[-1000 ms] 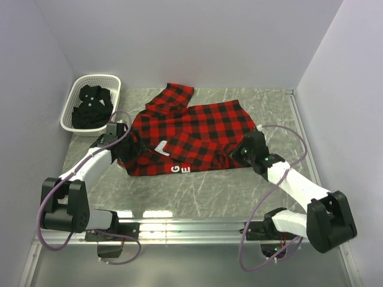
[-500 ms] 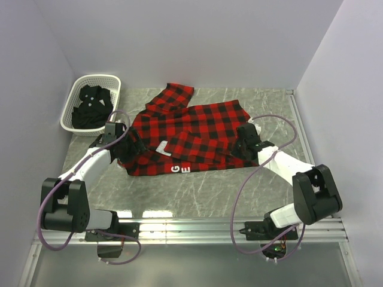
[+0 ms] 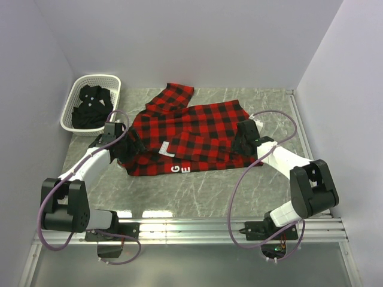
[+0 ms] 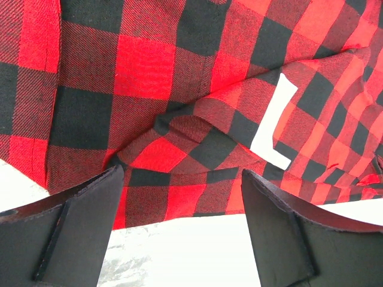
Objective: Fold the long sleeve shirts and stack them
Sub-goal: Fold the shirt
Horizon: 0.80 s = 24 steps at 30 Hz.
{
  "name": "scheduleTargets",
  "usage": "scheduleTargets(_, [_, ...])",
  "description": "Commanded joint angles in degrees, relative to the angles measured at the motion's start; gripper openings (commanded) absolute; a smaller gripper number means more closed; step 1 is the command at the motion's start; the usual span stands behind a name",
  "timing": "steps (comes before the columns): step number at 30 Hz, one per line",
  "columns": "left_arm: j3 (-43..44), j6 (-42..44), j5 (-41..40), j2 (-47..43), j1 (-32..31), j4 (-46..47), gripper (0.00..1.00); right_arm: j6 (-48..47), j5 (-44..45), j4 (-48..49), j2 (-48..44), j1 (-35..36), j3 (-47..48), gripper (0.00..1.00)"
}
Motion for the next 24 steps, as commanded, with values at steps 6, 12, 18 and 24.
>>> scheduleTargets(6, [2.5,-2.7,-1.5,-5.4,-1.8,1.8,0.83,-2.4,-10.5,3.8,-9.5,-0.4,1.4,0.69])
scheduleTargets(12, [6.4,-5.9,-2.7,-2.1,-7.8,6.2,0.71,0.1,-22.1,12.8,-12.7,-0.5,-1.9,0.7])
scheduleTargets(18, [9.5,-9.5,0.1,7.8,-11.7,13.1,0.45,3.5,-32.6,19.7,-6.3,-2.7,-4.6,0.65])
scheduleTargets(24, [8.9,-11.8,0.0,15.7,-11.9,16.7,0.36,5.4,-41.6,23.4,3.3,-7.9,-7.0,0.64])
